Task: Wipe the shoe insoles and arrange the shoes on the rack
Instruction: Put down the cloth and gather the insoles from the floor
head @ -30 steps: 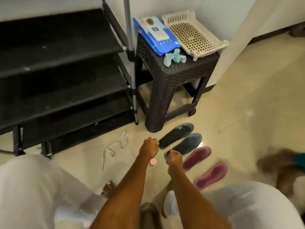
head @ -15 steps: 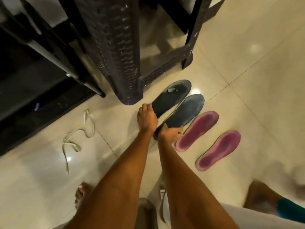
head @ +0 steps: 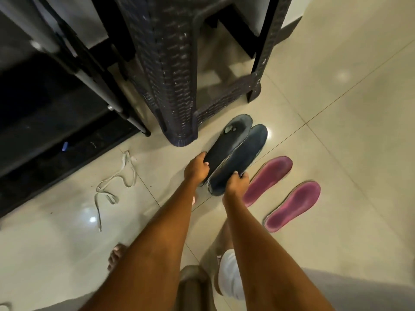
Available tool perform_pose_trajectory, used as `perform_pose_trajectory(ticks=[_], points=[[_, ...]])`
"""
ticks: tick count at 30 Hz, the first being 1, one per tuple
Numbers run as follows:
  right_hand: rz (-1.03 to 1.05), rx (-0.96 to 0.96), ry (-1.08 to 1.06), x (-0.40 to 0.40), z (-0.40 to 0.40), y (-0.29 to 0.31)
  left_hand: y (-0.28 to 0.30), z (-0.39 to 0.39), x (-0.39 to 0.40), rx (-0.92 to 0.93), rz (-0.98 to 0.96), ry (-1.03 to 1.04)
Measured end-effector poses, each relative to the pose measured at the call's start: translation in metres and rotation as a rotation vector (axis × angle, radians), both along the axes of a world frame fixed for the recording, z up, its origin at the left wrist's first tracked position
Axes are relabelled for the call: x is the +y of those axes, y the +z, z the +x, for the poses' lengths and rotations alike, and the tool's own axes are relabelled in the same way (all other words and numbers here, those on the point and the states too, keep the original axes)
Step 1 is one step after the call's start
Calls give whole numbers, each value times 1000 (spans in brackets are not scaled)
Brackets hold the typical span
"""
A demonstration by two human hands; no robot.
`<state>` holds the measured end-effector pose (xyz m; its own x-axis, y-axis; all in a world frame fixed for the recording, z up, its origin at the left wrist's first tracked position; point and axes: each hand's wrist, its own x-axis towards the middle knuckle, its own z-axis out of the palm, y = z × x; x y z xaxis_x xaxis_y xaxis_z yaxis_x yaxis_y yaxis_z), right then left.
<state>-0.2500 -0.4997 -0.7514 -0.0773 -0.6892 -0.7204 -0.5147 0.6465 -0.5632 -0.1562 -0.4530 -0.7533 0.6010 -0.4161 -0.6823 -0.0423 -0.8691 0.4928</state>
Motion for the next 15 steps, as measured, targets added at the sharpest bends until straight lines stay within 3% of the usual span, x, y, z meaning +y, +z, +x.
perform_pose_trajectory(ticks=[6, 11, 15], points=[[3, -101, 74, 32, -6, 115, 85, -33, 57, 84, -172, 409], [-6, -145, 247, 87, -14, 200, 171, -51, 123, 242, -339, 887], [32, -205, 378, 144, -20, 253, 244, -65, 190, 159, -450, 990]])
